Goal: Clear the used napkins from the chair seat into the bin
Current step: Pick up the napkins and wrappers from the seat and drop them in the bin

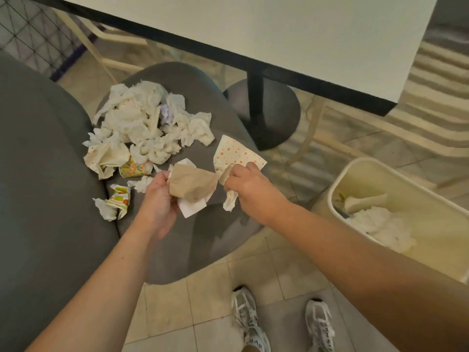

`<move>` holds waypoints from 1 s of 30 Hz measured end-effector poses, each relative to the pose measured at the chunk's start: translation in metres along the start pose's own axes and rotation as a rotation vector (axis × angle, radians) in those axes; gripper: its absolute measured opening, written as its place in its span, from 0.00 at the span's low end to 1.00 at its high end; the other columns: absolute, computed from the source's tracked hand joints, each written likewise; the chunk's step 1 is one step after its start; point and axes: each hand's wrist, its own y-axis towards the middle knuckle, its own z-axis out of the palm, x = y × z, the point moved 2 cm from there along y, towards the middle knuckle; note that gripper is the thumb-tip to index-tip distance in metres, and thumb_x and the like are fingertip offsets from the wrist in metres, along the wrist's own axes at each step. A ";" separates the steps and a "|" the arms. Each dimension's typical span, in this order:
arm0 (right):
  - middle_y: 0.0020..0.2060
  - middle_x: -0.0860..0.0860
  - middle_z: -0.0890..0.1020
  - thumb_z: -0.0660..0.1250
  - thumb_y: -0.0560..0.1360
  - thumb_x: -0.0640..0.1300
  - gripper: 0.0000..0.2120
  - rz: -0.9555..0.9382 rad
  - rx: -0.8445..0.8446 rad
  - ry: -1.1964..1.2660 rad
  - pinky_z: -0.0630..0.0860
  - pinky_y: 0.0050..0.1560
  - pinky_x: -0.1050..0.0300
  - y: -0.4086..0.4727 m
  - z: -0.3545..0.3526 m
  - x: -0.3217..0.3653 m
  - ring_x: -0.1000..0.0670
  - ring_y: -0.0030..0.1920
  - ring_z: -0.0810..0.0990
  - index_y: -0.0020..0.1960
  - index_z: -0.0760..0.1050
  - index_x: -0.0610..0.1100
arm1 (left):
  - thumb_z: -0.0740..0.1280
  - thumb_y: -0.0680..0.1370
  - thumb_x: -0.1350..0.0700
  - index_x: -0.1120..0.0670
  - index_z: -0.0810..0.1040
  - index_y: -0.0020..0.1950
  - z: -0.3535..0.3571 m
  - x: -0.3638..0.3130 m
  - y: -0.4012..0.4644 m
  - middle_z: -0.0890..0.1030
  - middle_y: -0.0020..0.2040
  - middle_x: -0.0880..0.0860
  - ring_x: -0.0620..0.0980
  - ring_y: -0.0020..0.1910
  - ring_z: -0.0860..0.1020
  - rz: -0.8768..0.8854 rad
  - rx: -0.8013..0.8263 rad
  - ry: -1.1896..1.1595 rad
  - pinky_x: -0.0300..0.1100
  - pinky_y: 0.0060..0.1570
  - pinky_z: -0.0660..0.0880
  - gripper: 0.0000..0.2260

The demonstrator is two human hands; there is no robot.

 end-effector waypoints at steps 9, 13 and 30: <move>0.42 0.41 0.80 0.67 0.61 0.28 0.12 0.087 -0.133 0.002 0.64 0.38 0.55 -0.108 -0.068 -0.060 0.40 0.40 0.72 0.42 0.80 0.38 | 0.57 0.78 0.65 0.54 0.70 0.41 0.134 0.008 -0.052 0.77 0.41 0.51 0.47 0.37 0.75 0.012 0.272 0.169 0.39 0.35 0.77 0.09; 0.40 0.44 0.80 0.74 0.59 0.31 0.12 0.212 -0.147 0.080 0.71 0.35 0.55 -0.168 -0.082 -0.099 0.47 0.37 0.70 0.39 0.80 0.42 | 0.60 0.77 0.66 0.53 0.70 0.39 0.196 0.024 -0.077 0.78 0.39 0.50 0.46 0.36 0.76 -0.016 0.390 0.254 0.39 0.32 0.75 0.10; 0.67 0.45 0.69 0.55 0.75 0.30 0.23 0.858 0.201 0.209 0.73 0.60 0.52 -0.267 -0.084 -0.184 0.43 0.63 0.72 0.68 0.68 0.42 | 0.64 0.77 0.62 0.53 0.77 0.56 0.323 0.108 -0.086 0.73 0.58 0.50 0.50 0.57 0.74 0.551 0.897 1.198 0.39 0.60 0.70 0.10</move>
